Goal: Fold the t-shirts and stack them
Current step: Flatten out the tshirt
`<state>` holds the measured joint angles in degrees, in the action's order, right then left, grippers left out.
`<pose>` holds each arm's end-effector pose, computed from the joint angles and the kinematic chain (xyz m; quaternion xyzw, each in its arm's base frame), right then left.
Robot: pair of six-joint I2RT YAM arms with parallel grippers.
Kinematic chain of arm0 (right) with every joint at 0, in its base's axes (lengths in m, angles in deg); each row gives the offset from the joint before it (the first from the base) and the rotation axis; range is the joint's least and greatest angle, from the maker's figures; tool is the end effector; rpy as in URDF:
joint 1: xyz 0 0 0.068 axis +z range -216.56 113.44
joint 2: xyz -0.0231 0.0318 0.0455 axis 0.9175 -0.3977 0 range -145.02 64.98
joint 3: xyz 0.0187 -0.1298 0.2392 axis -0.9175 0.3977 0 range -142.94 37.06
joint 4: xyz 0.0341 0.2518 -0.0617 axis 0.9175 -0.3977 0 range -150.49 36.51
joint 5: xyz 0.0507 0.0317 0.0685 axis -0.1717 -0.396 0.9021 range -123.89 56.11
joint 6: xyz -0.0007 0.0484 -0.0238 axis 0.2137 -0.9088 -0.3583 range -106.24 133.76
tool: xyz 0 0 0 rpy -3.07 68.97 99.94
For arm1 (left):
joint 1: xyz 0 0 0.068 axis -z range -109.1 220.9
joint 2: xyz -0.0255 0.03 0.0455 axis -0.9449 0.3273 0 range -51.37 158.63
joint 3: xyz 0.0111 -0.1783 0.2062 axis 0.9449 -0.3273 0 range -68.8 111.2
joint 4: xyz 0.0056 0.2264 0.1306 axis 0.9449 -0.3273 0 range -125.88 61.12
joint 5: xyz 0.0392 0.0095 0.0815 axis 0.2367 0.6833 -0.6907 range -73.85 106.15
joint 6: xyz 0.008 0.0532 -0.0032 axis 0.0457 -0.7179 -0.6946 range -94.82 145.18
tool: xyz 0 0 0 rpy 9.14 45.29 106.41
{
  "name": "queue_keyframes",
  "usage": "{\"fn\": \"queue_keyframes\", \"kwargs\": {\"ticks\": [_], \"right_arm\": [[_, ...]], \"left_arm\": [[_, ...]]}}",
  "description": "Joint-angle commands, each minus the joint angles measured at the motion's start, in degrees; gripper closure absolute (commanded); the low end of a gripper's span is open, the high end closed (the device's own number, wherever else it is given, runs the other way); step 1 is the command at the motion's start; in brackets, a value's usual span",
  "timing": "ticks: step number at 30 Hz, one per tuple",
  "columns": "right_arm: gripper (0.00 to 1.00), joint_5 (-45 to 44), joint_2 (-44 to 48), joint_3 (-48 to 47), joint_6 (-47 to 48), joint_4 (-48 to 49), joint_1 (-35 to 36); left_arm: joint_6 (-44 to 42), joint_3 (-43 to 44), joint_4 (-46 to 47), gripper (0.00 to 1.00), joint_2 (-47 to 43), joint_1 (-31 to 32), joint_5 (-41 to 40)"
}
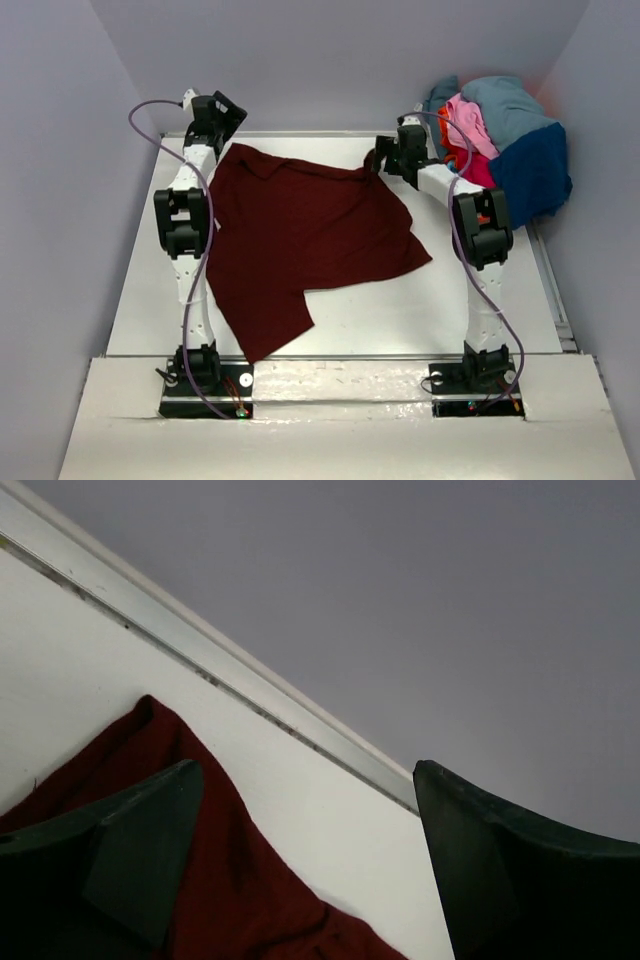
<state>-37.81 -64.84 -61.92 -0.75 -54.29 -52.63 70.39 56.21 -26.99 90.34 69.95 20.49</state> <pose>0.5086 0.1237 0.1847 0.0211 0.8725 0.0907 0.4797 0.5849 0.0068 0.2363 -0.2891 0.7375 -0.2574 0.5534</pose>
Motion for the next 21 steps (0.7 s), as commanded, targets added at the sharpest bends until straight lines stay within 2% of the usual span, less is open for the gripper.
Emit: {"fn": "queue_keyframes", "kwargs": {"ticks": [1,7,10,13,16,19,21], "right_arm": [[0.0,-0.3,-0.1,-9.6,-0.9,-7.7,0.1],[0.0,0.1,4.3,-14.2,-2.1,-13.9,0.1],[0.01,-3.0,7.5,-14.1,-4.3,-18.9,0.1],[0.02,-0.4,12.0,-10.0,-5.5,-18.2,0.1],[0.03,3.0,14.8,-3.5,-7.5,-16.2,0.1],[0.04,3.5,15.9,-2.7,-11.1,-18.5,0.1],[0.06,9.0,15.7,-2.6,-13.3,-17.8,0.1]], "left_arm": [[-2.2,3.0,-4.2,0.01,-4.2,-1.2,-2.7],[-6.9,0.4,-16.9,0.03,-12.3,-2.2,-12.0],[-4.5,-12.7,-13.3,0.08,-18.6,-1.7,-7.5],[-2.7,-19.0,-9.3,0.11,-21.8,0.1,-5.4],[1.0,-19.0,-11.0,0.13,-20.8,1.6,-4.7],[5.0,-21.6,-10.4,0.13,-20.8,2.9,-5.8],[6.9,-22.4,-9.6,0.13,-20.6,3.4,-6.1]]}}
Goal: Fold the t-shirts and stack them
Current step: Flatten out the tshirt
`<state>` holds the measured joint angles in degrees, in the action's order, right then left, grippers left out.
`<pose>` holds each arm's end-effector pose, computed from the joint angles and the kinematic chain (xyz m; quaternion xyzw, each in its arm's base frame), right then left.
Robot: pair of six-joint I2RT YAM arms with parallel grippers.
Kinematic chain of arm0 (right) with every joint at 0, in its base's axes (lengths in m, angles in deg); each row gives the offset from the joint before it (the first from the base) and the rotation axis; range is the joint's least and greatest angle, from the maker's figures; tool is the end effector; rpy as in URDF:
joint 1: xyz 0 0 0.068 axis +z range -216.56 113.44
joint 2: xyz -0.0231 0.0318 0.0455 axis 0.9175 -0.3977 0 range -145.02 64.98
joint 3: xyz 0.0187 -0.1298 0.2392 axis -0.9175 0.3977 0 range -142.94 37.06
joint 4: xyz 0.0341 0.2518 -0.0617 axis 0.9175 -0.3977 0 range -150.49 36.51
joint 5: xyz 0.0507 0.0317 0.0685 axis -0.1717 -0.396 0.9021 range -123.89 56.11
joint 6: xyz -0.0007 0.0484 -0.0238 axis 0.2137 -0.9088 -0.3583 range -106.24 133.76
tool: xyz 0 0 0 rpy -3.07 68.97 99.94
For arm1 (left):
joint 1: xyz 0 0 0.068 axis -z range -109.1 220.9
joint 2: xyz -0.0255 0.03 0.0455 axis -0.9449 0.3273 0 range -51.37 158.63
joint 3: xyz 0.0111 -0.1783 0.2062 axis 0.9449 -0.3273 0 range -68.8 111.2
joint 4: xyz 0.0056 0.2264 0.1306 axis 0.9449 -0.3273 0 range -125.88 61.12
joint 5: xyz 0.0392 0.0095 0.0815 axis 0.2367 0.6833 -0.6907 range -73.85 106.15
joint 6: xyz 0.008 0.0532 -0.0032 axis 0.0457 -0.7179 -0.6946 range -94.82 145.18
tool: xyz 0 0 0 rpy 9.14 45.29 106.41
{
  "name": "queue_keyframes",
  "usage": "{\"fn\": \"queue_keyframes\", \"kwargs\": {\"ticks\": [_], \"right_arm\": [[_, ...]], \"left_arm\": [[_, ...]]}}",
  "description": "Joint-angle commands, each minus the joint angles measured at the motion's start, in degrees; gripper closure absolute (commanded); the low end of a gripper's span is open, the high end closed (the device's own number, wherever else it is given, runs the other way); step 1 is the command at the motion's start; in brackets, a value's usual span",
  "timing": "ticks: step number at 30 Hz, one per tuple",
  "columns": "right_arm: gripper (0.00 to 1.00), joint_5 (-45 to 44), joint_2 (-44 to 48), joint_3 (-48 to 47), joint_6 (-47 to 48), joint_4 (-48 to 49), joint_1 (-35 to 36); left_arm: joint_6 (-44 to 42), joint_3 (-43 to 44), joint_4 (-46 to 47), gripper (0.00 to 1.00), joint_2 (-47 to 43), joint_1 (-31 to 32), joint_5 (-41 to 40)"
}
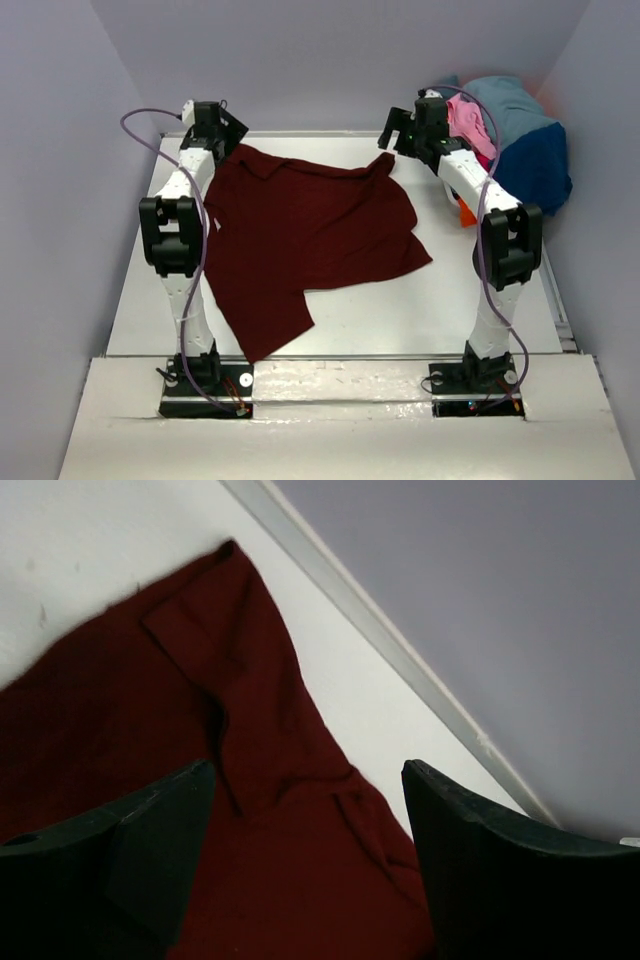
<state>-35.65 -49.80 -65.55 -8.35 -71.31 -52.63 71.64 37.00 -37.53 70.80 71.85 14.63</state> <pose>0.4639 0.1140 0.3054 0.0694 0.8631 0.1420 0.4796 0.5118 -0.0077 0.2792 -0.3328 0.7750 -0.2057 0.4963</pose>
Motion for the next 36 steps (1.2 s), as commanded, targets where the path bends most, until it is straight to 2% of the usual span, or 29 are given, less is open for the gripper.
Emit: {"fn": "queue_keyframes", "kwargs": {"ticks": [1,7,15,28,30,31,32,35,36], "right_arm": [[0.08,8.3,0.2,0.8,-8.1,-0.3,0.1],[0.11,9.8,-5.4,-3.0,-10.9,-1.0,0.1],[0.12,9.1,-6.1,-6.3,-8.7,-1.8,0.1],[0.12,7.6,-8.1,-8.4,-8.5,-2.8,0.1],[0.12,7.3,-8.1,-8.3,-8.7,-2.7,0.1],[0.13,7.2,-8.4,-8.5,-9.0,-2.8,0.1],[0.13,7.1,-8.6,-8.5,-9.2,-2.9,0.1],[0.15,6.5,-9.0,-7.8,-11.1,-1.8,0.1],[0.16,6.2,-9.3,-7.3,-11.9,-0.7,0.1]], "left_arm": [[7.1,-3.2,1.6,0.14,-0.5,1.5,-0.5],[11.0,2.5,-1.1,0.15,5.1,2.7,-3.6],[13.4,8.5,-2.8,0.16,11.5,3.2,-5.4],[12.6,13.1,3.7,0.31,18.0,3.2,-3.8],[12.3,13.2,4.8,0.4,18.3,3.2,-3.9],[12.3,13.8,4.9,0.55,18.7,3.2,-4.3],[12.3,13.8,5.1,0.64,19.0,3.2,-4.2],[11.9,13.7,6.6,0.84,19.2,3.2,-3.5],[11.8,13.5,6.8,0.86,19.2,3.2,-3.5]]}}
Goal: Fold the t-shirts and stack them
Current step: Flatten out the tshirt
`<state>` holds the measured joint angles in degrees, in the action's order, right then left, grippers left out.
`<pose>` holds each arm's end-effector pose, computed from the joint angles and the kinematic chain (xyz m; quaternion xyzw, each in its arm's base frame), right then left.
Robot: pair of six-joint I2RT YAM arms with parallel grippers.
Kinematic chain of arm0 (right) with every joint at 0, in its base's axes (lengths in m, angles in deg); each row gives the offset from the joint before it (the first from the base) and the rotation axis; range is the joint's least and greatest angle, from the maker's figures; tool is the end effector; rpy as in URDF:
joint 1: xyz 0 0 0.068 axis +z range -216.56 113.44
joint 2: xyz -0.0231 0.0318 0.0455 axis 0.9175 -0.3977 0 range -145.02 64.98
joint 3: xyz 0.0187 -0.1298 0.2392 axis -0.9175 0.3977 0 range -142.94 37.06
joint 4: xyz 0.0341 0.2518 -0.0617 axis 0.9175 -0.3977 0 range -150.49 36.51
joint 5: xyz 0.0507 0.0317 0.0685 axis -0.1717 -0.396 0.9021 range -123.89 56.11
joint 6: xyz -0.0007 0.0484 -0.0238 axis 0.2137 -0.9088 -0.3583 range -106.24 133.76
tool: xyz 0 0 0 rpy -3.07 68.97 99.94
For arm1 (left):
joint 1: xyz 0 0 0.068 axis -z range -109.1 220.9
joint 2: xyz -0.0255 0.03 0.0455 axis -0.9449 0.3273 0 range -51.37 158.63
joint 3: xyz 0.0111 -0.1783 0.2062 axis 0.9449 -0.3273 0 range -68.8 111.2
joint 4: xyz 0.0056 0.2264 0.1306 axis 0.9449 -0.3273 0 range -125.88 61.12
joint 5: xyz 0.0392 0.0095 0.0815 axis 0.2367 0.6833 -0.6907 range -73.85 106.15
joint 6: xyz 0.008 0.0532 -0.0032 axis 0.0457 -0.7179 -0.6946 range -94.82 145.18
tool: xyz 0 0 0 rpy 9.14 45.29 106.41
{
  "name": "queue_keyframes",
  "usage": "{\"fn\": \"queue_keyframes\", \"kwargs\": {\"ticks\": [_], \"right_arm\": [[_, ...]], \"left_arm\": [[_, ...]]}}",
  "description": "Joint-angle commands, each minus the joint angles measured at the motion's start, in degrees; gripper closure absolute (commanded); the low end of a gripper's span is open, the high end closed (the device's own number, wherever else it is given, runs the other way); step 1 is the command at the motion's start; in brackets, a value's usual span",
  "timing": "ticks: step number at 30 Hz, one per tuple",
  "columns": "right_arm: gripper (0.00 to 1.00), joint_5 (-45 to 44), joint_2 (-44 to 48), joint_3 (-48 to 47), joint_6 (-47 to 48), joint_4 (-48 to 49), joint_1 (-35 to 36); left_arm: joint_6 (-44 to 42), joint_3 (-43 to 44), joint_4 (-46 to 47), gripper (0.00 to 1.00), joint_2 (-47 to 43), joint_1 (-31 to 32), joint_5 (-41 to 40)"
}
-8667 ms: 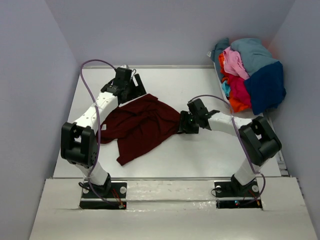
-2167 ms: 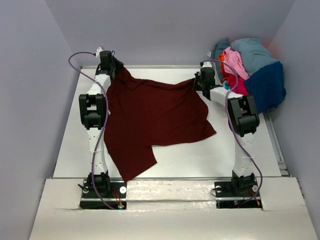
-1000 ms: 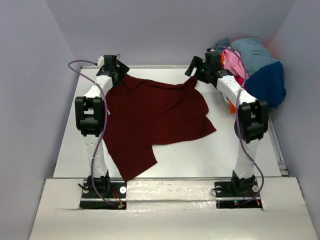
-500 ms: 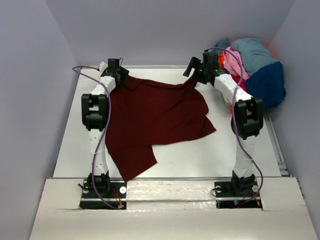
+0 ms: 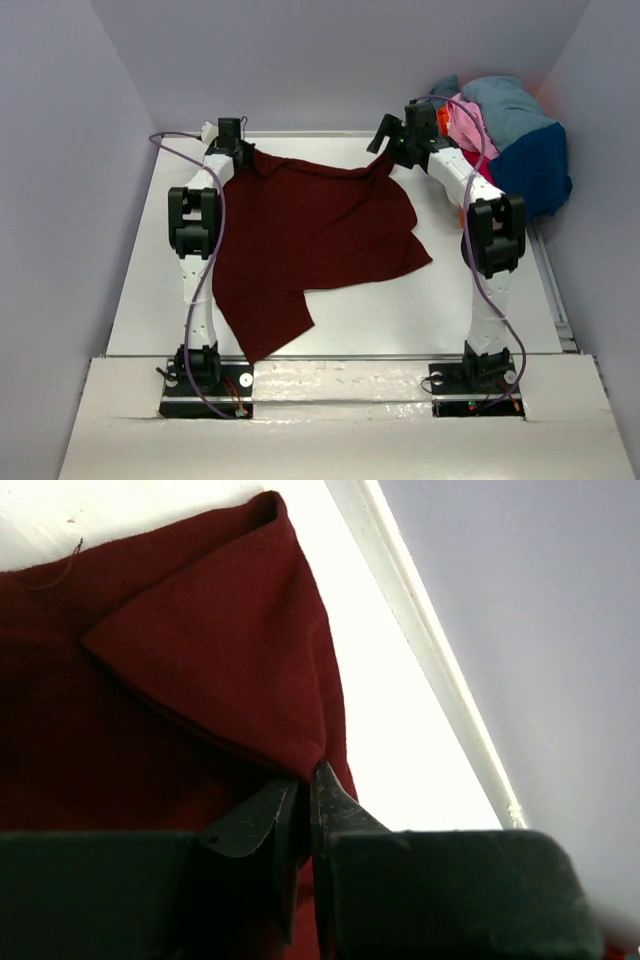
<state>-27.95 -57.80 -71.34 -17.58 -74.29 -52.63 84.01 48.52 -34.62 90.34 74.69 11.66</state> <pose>0.4888 0.1251 0.2697 0.1106 0.8799 0.2193 0.4067 0.5687 -0.0350 0.1757 -0.4174 0.7589 -0.2301 0.4436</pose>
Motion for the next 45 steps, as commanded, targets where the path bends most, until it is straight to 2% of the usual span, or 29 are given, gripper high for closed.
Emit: {"fn": "queue_keyframes", "kwargs": {"ticks": [1,2,8,16,24,31,42,45], "right_arm": [[0.18,-2.0,-1.8,-1.9,-3.4,2.3,0.1],[0.2,-2.7,-3.5,-3.5,-5.1,1.4,0.1],[0.23,-8.6,-9.1,-10.3,-11.4,-4.6,0.1],[0.26,-9.0,-13.3,-13.9,-11.3,-5.8,0.1],[0.31,-10.1,-14.6,-14.6,-8.2,-3.1,0.1],[0.37,-14.5,-17.0,-20.4,-0.7,-4.1,0.1],[0.36,-15.1,-21.1,-23.7,0.0,-5.6,0.1],[0.4,-15.2,-22.0,-23.8,0.9,-4.9,0.1]], "left_arm": [[-0.9,1.7,4.8,0.89,-0.7,0.3,-0.3],[-1.0,1.0,5.0,0.94,-1.0,0.3,-0.3],[-3.4,-0.5,7.5,0.94,-3.0,0.3,-0.2],[-3.8,-1.3,8.0,0.94,-3.7,-0.2,0.8],[-3.8,-3.2,9.1,0.94,-4.7,-0.2,1.3],[-3.5,-3.3,9.7,0.94,-4.5,-0.2,1.9],[-3.5,-3.7,10.0,0.94,-5.1,-0.7,1.9],[-3.5,-3.8,10.0,0.94,-5.2,-0.7,2.1]]}}
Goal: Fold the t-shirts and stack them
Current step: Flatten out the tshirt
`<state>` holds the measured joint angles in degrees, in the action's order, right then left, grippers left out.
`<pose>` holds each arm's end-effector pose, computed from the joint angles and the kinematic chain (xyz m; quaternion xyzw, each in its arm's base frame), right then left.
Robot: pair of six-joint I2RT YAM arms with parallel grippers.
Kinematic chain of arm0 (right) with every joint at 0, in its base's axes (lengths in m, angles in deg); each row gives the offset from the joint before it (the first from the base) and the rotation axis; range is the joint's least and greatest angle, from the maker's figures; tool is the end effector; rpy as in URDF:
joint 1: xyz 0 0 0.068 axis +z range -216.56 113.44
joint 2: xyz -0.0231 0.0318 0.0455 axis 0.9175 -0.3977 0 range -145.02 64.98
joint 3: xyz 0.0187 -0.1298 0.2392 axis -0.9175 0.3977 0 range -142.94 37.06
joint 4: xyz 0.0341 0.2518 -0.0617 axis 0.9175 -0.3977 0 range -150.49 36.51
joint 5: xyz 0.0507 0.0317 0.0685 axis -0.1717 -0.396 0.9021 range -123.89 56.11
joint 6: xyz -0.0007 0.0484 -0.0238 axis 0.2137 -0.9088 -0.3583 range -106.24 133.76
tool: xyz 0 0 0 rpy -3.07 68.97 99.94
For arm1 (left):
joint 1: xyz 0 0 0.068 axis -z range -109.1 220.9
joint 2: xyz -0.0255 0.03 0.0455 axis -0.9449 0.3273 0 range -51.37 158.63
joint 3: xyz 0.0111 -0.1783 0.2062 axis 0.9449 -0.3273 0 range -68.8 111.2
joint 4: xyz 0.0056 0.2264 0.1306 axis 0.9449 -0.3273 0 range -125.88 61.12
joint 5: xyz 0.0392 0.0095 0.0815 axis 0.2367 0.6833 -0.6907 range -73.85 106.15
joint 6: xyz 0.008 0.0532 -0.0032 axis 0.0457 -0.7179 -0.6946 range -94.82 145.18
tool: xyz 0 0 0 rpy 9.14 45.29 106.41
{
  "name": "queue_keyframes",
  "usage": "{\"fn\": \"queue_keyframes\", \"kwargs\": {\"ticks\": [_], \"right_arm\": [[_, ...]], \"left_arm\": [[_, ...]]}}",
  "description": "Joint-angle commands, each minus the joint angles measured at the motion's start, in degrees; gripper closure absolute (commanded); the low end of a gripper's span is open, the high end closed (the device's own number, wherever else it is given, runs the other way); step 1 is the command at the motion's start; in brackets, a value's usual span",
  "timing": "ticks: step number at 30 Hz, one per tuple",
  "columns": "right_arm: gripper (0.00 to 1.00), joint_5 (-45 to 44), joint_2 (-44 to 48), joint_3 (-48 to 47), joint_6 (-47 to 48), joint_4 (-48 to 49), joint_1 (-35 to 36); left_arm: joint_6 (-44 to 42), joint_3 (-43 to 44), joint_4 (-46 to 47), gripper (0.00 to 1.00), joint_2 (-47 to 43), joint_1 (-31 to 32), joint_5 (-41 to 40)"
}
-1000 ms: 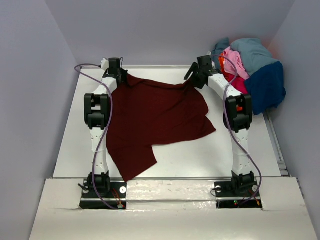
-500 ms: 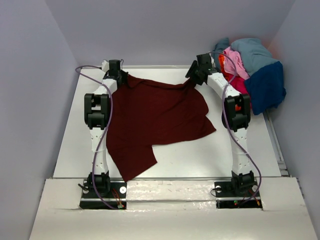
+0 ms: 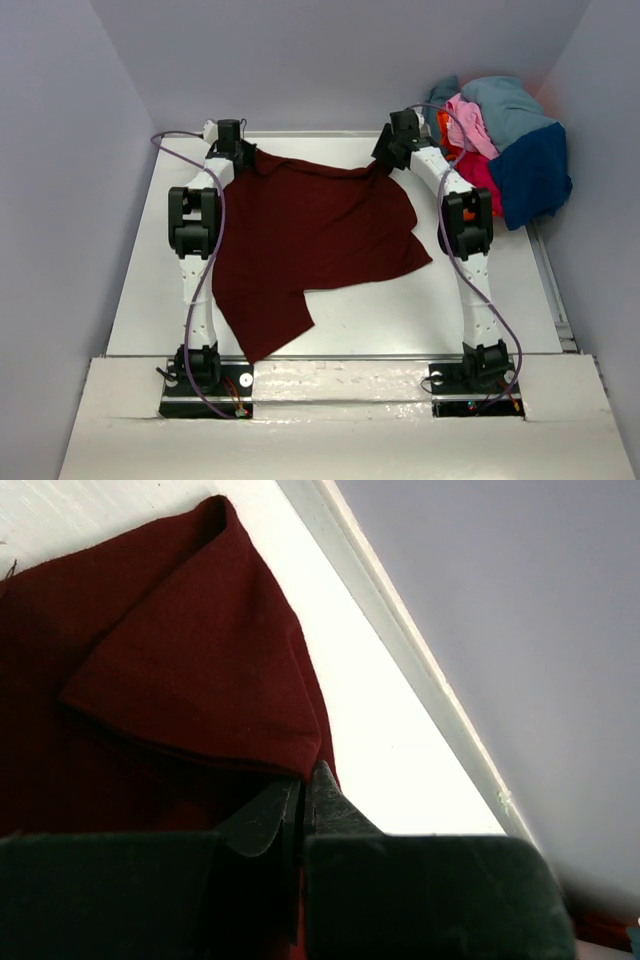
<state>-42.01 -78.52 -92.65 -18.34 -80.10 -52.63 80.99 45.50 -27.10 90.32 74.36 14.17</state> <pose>0.5521 0.1319 0.1996 0.1723 0.8895 0.1044 0.4103 0.5701 -0.0334 0.1704 -0.3815 0.7553 -0.2507 0.4703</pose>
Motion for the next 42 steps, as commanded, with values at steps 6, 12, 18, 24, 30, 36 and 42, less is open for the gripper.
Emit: {"fn": "queue_keyframes", "kwargs": {"ticks": [6,12,18,24,30,36,42], "right_arm": [[0.55,-3.5,-2.2,-3.7,4.0,2.8,0.1],[0.73,-5.8,-3.8,-6.2,6.9,4.6,0.1],[0.93,-6.6,-5.0,-6.1,8.0,9.2,0.1],[0.93,-7.2,-4.3,-5.3,11.8,15.8,0.1],[0.93,-2.3,-2.0,-3.0,15.7,22.6,0.1],[0.93,-2.5,-0.3,0.4,13.1,20.6,0.1],[0.41,-2.0,0.2,1.9,9.9,10.0,0.1]], "left_arm": [[-0.9,-1.1,2.5,0.94,-5.5,-0.4,0.1],[-1.4,-1.4,2.7,0.94,-5.5,-0.4,0.7],[-2.5,-2.2,4.1,0.94,-6.1,-0.4,1.6],[-7.7,-1.8,6.7,0.94,-9.1,-1.4,4.9],[-11.7,1.3,7.9,0.94,-12.6,-3.0,6.2],[-12.1,1.0,9.6,0.94,-14.7,-3.6,9.6],[-11.7,-2.3,10.4,0.94,-15.9,-3.6,11.4]]}}
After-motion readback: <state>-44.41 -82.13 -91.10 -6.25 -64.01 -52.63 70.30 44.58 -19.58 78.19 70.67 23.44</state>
